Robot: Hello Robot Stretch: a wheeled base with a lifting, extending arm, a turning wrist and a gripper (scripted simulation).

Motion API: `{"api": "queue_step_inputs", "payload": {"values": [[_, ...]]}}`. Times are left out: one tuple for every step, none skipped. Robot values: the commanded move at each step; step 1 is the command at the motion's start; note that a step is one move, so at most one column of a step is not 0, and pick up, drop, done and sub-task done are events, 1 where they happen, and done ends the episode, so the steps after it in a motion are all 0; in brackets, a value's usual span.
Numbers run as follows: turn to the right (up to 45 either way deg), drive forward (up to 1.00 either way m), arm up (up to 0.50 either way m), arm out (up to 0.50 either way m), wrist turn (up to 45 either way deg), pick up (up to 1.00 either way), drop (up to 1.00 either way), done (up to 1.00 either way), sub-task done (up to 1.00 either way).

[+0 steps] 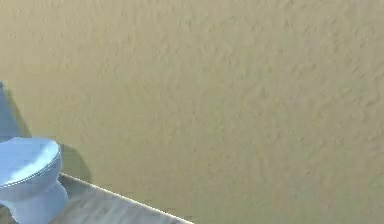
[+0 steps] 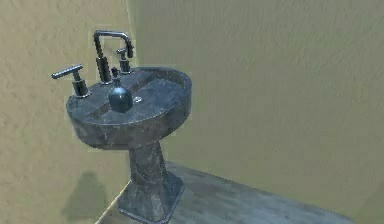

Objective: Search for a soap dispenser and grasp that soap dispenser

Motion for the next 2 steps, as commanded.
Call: {"api": "queue_step_inputs", "payload": {"values": [[-15.0, 0.0, 0.0, 0.0, 0.0, 0.0, 0.0, 0.0, 0.0], [45.0, 0.0, 0.0, 0.0, 0.0, 0.0, 0.0, 0.0, 0.0]]}}
